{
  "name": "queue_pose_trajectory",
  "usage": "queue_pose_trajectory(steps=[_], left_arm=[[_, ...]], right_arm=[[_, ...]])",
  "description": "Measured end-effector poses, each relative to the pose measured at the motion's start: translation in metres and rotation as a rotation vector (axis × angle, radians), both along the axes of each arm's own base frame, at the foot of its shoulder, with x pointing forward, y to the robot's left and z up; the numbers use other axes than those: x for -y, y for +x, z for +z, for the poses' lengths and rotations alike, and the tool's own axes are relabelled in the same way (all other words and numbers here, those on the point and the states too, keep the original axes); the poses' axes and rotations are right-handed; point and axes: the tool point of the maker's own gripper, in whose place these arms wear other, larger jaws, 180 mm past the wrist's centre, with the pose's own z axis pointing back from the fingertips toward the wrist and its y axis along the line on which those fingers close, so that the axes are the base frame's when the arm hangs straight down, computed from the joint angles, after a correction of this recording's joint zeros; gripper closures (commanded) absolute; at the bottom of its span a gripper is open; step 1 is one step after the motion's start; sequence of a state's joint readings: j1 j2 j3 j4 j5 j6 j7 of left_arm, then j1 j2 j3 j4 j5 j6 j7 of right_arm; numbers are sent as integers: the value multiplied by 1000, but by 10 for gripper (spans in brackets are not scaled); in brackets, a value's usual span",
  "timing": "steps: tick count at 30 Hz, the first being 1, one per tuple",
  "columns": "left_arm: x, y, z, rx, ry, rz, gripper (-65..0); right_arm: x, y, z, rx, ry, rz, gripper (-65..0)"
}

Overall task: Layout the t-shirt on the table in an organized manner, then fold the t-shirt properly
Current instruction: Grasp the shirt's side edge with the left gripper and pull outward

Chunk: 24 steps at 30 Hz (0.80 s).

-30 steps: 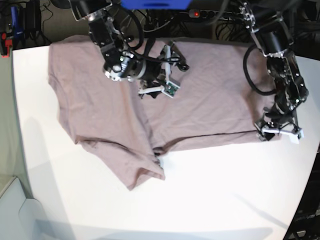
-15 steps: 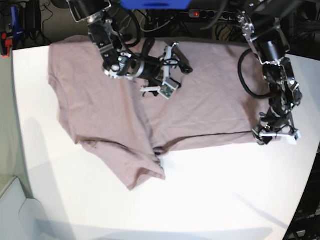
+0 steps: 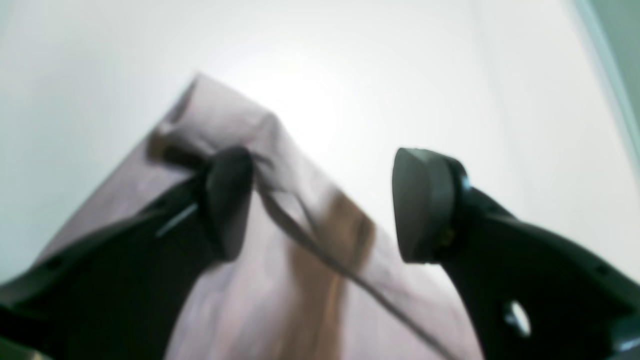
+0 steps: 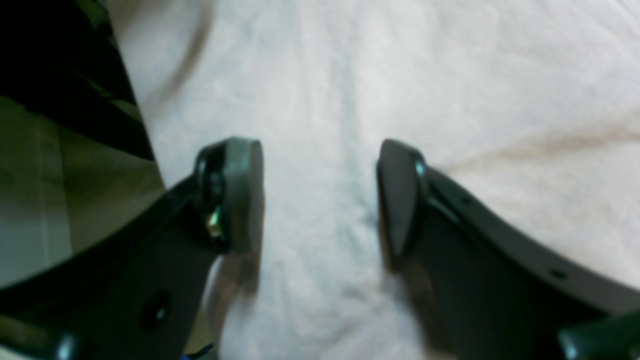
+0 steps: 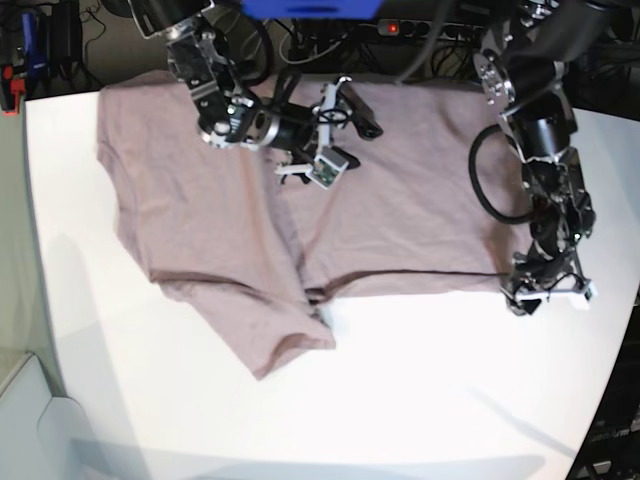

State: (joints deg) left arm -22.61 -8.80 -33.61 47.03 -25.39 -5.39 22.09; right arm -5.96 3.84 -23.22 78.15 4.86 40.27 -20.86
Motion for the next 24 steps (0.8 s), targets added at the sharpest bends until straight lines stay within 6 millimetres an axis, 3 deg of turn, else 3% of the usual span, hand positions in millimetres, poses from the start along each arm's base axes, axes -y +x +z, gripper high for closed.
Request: queue_pose_trajectory(steps=[4,7,9,12,16,21,24], left_arm=[[-3,31,23,48,-14,25,-427],[-22,54,74,159,33,36,-427],[-42,58,106,223,90,57,-427],[-40,53,119,189,93,3,-427],[-12,29,109,115,93,-114,-427],[21,-12,72,44,91,-167,-427],[24,-34,46,18,20,-106,-427]], right_arm=[[3,-3,-1,-1,9,-4,-331],[4,-4,-1,-2,8,4,-331],[4,-4,-1,-3,5,3,-331],[6,-3,-2,-3,2,2,-331],[4,-3,-1,-2,5,4,-331],[4,-1,-1,0,-11,21,-331],[4,0,0,3,-10,23,-331]])
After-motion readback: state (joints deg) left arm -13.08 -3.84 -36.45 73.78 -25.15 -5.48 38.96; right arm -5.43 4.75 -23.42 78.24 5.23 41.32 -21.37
